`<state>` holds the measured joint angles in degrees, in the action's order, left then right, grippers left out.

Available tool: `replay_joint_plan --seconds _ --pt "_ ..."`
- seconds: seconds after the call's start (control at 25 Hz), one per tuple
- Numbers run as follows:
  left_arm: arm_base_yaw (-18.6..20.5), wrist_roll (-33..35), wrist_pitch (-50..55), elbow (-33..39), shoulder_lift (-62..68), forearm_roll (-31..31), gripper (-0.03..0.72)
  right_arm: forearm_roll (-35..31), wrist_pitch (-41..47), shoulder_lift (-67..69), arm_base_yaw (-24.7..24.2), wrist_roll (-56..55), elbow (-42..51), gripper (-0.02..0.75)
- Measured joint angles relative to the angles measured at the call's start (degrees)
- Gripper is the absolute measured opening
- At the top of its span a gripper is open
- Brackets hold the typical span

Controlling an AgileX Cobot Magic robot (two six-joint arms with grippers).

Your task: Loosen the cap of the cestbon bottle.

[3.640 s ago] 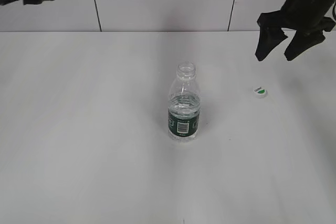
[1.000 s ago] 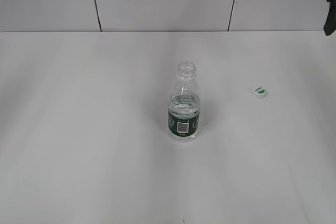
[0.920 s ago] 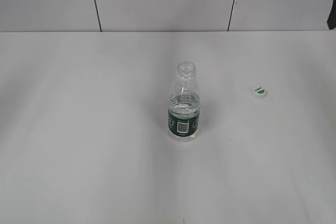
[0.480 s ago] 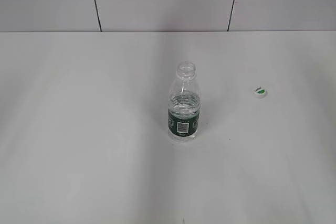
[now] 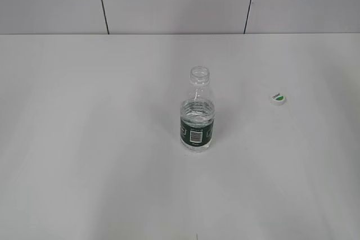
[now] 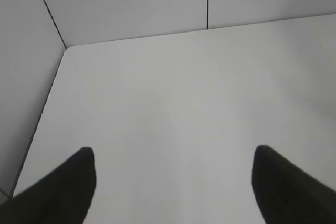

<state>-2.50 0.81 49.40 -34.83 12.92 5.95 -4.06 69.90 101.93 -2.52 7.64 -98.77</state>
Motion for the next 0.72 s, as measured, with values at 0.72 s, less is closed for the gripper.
replay_joint_plan --seconds 0.72 --pt "0.0 1.23 11.64 5.14 -13.25 -2.54 0.533 -0.83 0.07 -0.84 0.05 0.42 0.0 0.581"
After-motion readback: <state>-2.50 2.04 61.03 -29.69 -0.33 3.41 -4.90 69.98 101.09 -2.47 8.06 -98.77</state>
